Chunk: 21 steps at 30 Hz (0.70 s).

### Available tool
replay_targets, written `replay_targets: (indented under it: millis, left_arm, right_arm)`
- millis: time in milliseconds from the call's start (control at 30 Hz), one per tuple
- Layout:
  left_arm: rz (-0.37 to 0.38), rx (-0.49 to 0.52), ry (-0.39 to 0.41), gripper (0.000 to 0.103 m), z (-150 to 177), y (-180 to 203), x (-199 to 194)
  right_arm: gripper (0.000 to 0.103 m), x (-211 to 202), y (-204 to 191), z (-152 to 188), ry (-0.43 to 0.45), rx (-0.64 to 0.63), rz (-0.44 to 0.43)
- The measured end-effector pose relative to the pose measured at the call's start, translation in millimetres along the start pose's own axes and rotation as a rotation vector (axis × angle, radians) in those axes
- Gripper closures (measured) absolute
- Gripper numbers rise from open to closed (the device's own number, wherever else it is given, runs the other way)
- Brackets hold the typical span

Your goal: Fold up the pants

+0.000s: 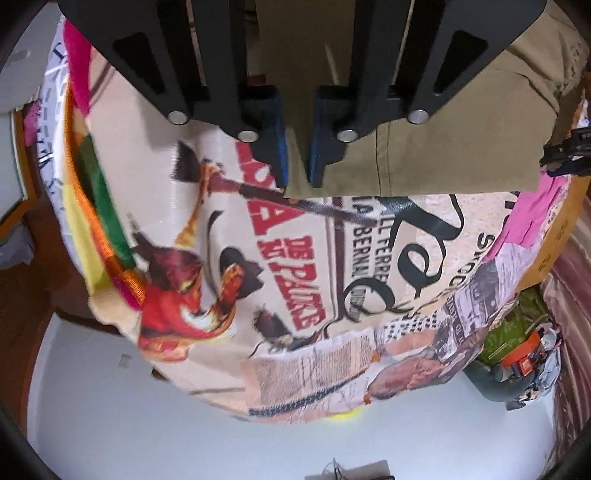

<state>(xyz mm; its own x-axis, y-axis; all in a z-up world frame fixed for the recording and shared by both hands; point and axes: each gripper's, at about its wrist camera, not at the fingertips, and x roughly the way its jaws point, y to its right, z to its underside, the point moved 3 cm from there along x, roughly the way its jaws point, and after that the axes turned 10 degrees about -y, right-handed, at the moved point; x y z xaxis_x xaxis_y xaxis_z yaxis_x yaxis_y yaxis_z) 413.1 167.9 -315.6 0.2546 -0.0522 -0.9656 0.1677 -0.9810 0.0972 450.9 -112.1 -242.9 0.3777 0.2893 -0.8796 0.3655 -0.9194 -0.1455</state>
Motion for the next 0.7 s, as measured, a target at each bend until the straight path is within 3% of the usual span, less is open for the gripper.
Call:
replay_targets:
  millis: [333, 700]
  left_arm:
    - [-0.068, -0.006, 0.083, 0.053, 1.3, 0.2, -42.7]
    - [-0.089, 0.006, 0.303, 0.054, -7.1, 4.2, -148.5]
  right_arm:
    - [0.099, -71.8, -14.5, -11.0, 0.142, -0.058, 0.028]
    - [0.101, -162.6, -33.7, -31.7, 0.318, -0.058, 0.000]
